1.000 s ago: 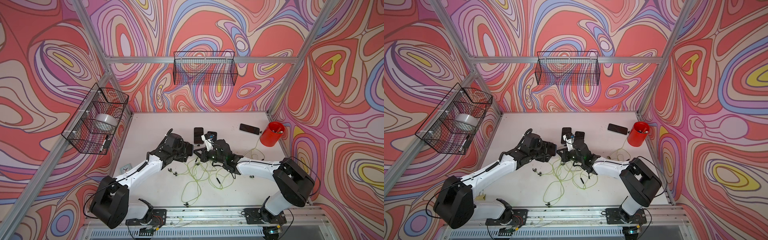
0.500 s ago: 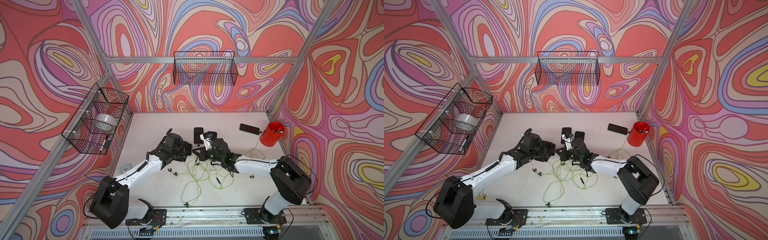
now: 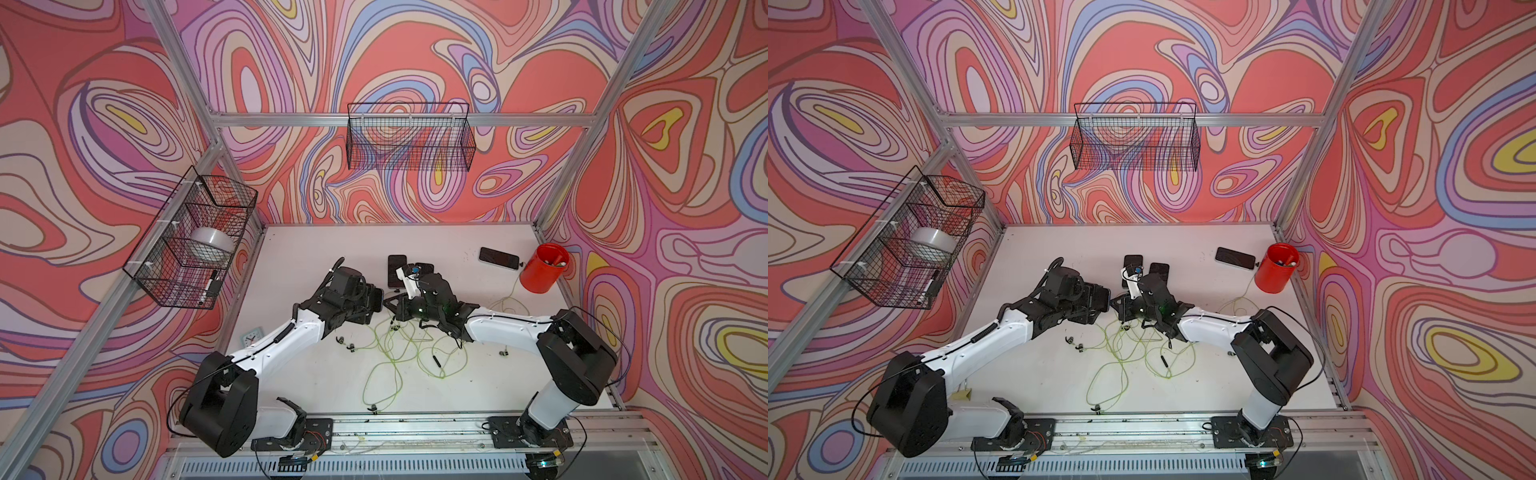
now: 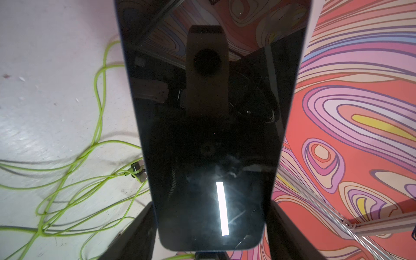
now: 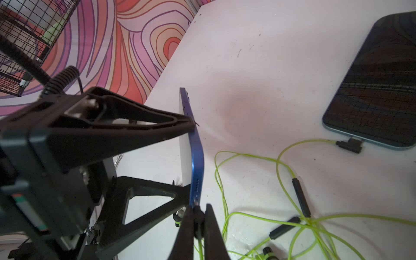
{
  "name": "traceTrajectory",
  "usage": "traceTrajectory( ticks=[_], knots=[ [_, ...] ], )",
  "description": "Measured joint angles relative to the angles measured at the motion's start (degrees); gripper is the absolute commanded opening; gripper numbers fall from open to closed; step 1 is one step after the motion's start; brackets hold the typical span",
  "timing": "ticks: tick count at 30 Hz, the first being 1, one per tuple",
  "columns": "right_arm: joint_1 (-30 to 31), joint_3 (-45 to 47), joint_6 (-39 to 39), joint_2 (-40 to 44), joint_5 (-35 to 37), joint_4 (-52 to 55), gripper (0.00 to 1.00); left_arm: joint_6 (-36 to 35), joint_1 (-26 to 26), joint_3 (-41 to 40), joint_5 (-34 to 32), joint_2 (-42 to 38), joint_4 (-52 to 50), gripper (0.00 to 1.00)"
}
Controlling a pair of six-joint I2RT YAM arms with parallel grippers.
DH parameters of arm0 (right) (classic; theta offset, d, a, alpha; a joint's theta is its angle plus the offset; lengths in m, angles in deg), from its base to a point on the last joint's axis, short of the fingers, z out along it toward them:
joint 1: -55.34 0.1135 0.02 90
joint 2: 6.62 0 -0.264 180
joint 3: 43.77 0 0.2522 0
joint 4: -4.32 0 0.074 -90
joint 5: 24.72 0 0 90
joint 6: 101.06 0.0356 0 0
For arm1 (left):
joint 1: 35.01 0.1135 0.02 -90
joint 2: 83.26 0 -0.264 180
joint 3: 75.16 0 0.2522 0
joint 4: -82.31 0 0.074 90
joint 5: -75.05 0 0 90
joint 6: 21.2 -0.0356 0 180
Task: Plug wired earphones into phones
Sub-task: Insert the wired earphone into the phone, then place the phone at the center of the board.
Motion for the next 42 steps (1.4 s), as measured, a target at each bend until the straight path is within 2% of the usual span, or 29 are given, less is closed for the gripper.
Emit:
traceTrajectory(
  ticks=[18,25,30,33,36,42],
  knots=[
    [0.00,-3.54,-0.63,-3.32,-0.70,2.27,0.02,0.20,-0.02,0.00,-2.36,0.87,-0.22,0.00],
    [-0.35,-6.12,-2.45,-2.29,-0.46,10.64,0.43,-1.36,0.70,0.04,-0.22,1.09,-0.22,0.00],
    [-2.29,-6.84,-4.61,2.60,0.48,21.03,0.54,-4.55,3.91,2.51,-0.44,4.17,-1.38,0.00],
    [-5.03,-6.84,-5.97,6.88,1.03,25.79,0.57,-7.85,6.01,5.18,-1.25,6.10,-3.34,0.00],
    [-8.83,-6.82,-7.72,10.27,2.47,29.77,0.60,-14.01,7.96,10.32,-1.95,9.07,-7.13,0.00],
    [-12.68,-6.80,-10.84,11.54,6.60,35.78,0.61,-36.48,10.73,28.50,-2.71,20.57,-17.62,0.00]
  ],
)
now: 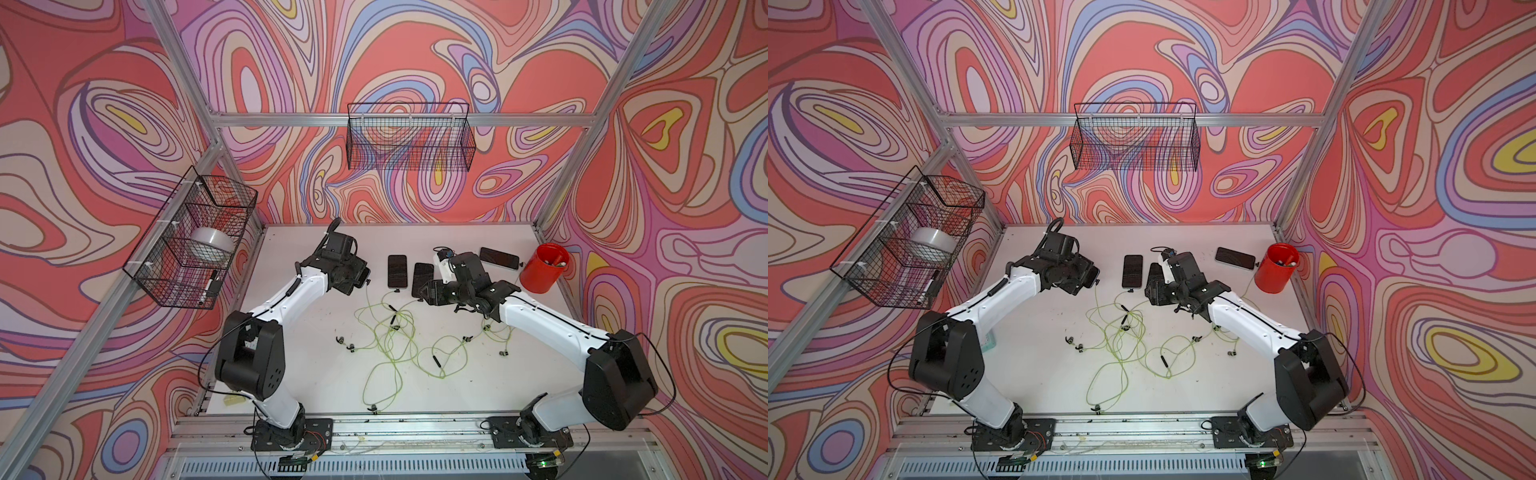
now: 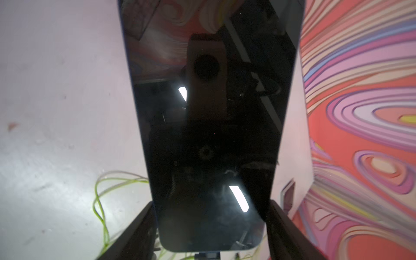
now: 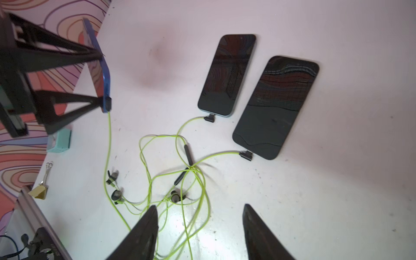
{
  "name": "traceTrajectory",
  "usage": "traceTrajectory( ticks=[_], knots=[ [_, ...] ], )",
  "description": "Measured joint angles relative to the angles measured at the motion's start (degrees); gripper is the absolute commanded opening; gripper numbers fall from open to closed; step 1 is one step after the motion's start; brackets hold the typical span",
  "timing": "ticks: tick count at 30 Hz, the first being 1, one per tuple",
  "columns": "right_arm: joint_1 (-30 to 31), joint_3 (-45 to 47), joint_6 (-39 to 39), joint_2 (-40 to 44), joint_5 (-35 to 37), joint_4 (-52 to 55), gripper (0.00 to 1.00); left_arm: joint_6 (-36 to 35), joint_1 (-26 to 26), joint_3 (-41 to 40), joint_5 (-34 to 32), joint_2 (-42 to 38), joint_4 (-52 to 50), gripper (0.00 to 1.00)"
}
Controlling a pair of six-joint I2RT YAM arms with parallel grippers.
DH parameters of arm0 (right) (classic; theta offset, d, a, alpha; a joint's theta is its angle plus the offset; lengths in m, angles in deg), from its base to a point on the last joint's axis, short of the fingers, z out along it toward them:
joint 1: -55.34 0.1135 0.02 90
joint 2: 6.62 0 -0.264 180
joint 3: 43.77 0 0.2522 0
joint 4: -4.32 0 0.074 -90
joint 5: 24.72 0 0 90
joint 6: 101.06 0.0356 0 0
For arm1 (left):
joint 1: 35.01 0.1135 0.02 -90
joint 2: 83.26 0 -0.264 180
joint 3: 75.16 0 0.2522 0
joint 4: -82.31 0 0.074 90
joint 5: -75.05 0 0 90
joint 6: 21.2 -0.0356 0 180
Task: Plug wired earphones into phones
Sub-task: Place the phone at the center of the board.
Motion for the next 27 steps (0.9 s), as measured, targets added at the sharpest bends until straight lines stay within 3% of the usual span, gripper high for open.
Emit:
traceTrajectory(
  ticks=[7,14,16,17,19,23,27],
  knots=[
    [-0.35,0.33,-1.88,0.02,3.19,2.40,0.61,-25.66,0.15,15.39,-2.99,13.64,-10.34,0.00],
    [-3.74,4.87,-3.39,1.99,6.10,2.93,0.62,-45.35,0.11,16.74,-6.01,20.09,-13.03,0.00],
    [-5.05,6.60,-4.09,2.38,6.95,2.64,0.68,-50.29,0.11,17.53,-6.29,21.35,-13.29,0.00],
    [-5.53,7.56,-4.55,2.64,7.67,2.21,0.77,-52.19,0.11,18.16,-6.47,22.14,-13.33,0.00],
    [-5.88,9.84,-6.08,3.43,9.94,0.48,0.98,-55.74,0.11,19.56,-7.08,24.00,-13.31,0.07],
    [-6.69,14.12,-9.38,5.27,16.92,-4.70,0.98,-59.93,0.07,19.80,-7.89,26.36,-13.07,0.27],
    [-9.49,19.10,-13.51,6.08,25.38,-13.29,0.98,-62.31,0.07,18.60,-8.02,26.99,-12.44,0.58]
  ],
)
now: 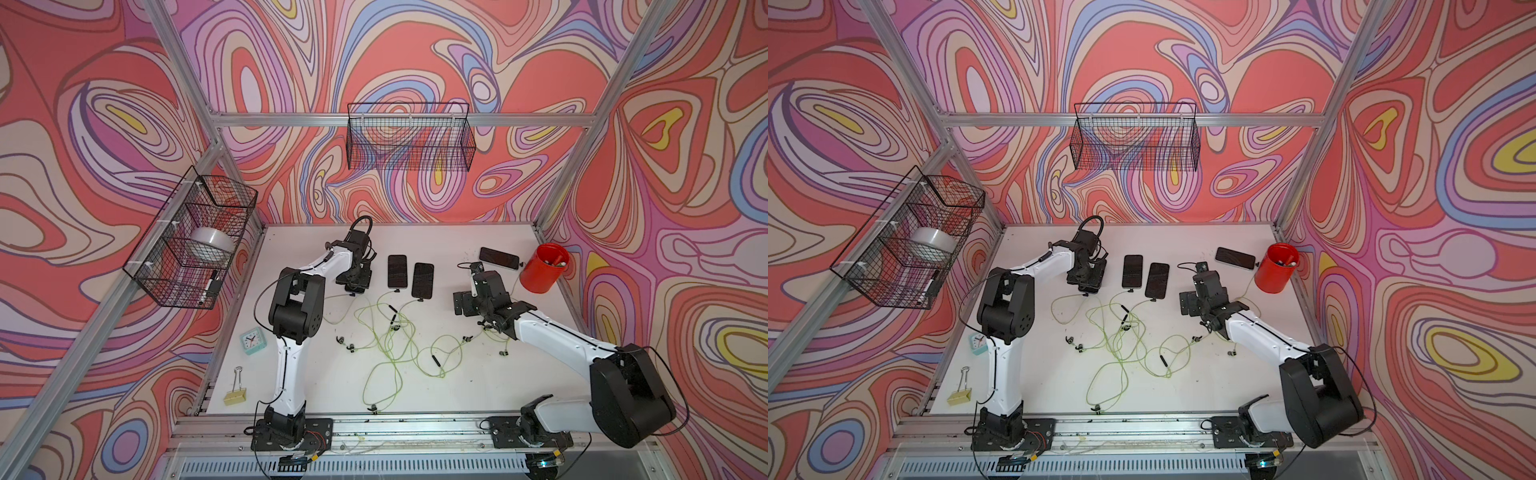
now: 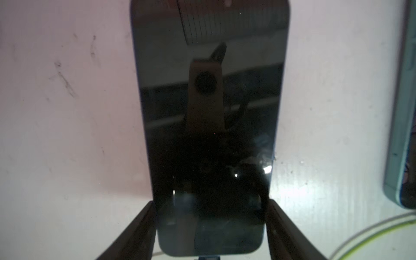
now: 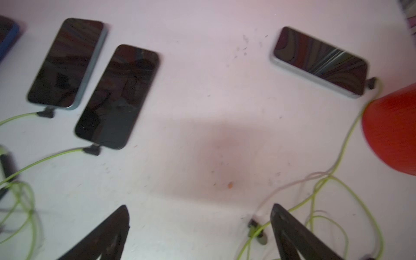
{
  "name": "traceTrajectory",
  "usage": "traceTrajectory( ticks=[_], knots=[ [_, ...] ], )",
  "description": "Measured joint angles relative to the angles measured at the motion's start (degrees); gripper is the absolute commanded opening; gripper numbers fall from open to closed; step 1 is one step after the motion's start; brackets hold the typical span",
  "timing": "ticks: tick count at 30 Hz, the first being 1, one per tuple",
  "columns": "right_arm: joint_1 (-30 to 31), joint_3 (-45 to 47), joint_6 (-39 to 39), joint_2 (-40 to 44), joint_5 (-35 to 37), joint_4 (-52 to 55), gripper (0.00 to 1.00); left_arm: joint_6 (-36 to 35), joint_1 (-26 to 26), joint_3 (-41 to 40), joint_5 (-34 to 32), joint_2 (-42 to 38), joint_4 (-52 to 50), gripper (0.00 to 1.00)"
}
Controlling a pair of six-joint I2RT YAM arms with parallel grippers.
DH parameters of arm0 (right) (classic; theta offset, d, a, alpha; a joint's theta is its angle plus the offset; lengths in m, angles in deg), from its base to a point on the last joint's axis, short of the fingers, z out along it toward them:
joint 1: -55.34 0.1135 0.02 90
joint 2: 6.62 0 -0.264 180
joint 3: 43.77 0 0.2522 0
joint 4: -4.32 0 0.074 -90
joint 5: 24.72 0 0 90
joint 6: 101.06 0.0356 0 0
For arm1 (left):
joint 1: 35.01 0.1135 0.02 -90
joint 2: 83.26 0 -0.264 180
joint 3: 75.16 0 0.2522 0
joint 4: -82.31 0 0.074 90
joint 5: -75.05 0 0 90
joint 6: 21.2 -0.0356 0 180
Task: Plug wired earphones into phones
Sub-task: Place the phone at the center of the board, then reset both arms
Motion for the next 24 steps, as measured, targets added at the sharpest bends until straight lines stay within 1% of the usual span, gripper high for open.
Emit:
traceTrajectory(
  ticks=[1,4,5,8,11,13,16,19,22,24],
  knots=[
    [-0.33,1.27,-0.96,0.00,1.70,-2.03,0.98,-0.35,0.00,0.00,0.02,0.00,0.26,0.68],
    [-1.27,5.09,-4.17,-0.94,5.51,-8.57,0.98,-1.38,0.00,-0.28,0.63,0.00,1.53,0.89],
    [-1.57,6.03,-5.05,-1.75,6.29,-10.91,0.98,-1.57,0.00,-0.31,0.79,0.00,1.79,0.99],
    [-2.80,8.26,-6.93,-4.79,7.37,-18.18,0.99,-1.99,0.00,-0.31,0.98,-0.11,2.49,1.00],
    [-3.98,9.20,-8.50,-7.54,7.52,-23.17,0.98,-2.34,0.00,-1.16,0.50,-1.20,3.52,1.00],
    [-4.83,9.22,-9.46,-9.07,7.32,-27.19,0.98,-2.47,0.00,-3.04,-0.44,-3.17,4.81,1.00],
    [-7.04,9.25,-10.23,-10.64,5.73,-33.68,0.99,-2.45,0.02,-7.98,-2.45,-8.55,7.89,1.00],
    [-9.90,9.22,-10.32,-12.55,3.76,-39.87,0.98,-2.43,0.04,-16.31,-5.33,-17.46,13.40,1.00],
    [-12.39,9.22,-10.19,-15.19,2.08,-45.31,0.98,-2.19,0.07,-27.32,-9.62,-28.68,20.76,1.00],
    [-14.73,9.46,-9.38,-16.76,-0.48,-47.95,0.98,-1.75,0.39,-35.58,-13.16,-36.76,26.12,0.99]
  ],
)
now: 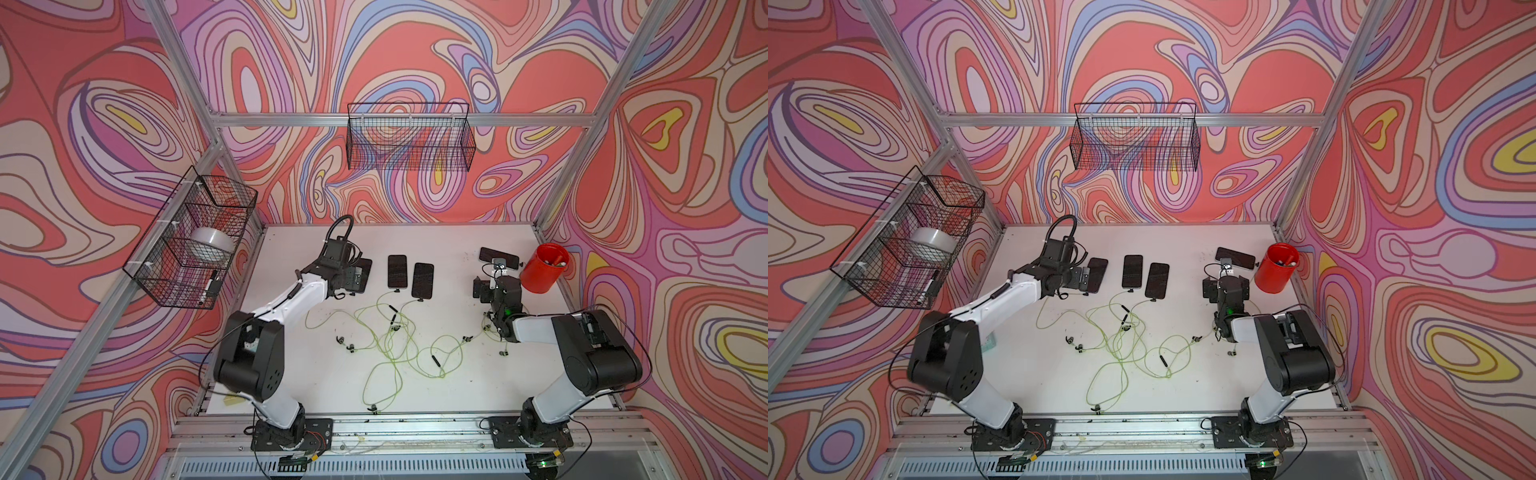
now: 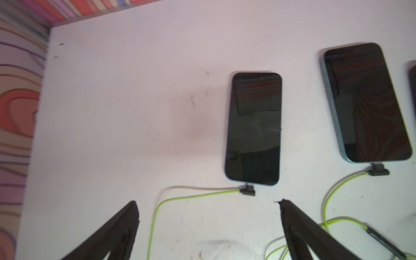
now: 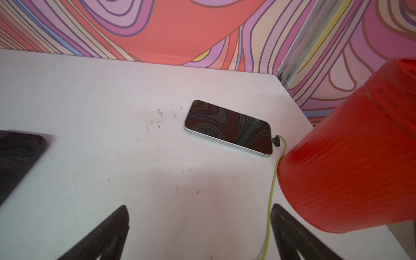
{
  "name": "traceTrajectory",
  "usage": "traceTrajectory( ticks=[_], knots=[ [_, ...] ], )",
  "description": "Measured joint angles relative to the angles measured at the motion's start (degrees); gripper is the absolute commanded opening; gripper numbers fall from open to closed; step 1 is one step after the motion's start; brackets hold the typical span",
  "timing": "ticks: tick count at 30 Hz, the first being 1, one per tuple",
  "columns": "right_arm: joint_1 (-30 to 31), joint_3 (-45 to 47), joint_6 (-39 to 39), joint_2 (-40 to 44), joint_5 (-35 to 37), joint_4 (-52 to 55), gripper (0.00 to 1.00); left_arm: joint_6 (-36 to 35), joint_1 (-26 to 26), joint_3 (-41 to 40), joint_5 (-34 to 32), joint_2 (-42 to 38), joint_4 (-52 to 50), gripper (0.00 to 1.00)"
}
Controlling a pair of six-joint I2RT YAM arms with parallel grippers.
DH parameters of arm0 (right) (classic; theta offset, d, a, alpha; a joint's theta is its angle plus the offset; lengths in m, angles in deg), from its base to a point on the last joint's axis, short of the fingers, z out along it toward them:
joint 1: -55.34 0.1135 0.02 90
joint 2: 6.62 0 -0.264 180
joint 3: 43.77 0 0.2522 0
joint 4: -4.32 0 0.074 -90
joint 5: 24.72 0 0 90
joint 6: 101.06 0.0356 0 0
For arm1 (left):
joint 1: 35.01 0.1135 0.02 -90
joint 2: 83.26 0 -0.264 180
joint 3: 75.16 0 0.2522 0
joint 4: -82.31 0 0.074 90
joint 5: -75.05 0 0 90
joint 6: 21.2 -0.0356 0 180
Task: Plug wired earphones into phones
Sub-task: Reset both arms
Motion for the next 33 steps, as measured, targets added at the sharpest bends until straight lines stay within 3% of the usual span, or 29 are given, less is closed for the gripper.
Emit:
traceTrajectory(
  ticks=[6,12,27,33],
  knots=[
    [-5.60,4.20,3.06,-2.71,-4.87,-8.50,0.98,0.63,2.99,-20.85,-6.80,-14.19,15.61,0.99],
    [-5.44,4.22,3.72,-2.91,-6.75,-11.50,0.98,0.87,6.14,-35.45,-8.52,-15.89,30.12,0.98],
    [-5.44,4.22,3.76,-2.91,-7.26,-12.74,0.99,-3.48,12.11,-40.72,-5.75,-7.43,59.87,0.98],
    [-5.44,4.22,3.76,-2.91,-7.26,-12.74,0.98,-3.23,14.69,-41.75,-1.92,-3.89,63.58,1.00]
  ],
)
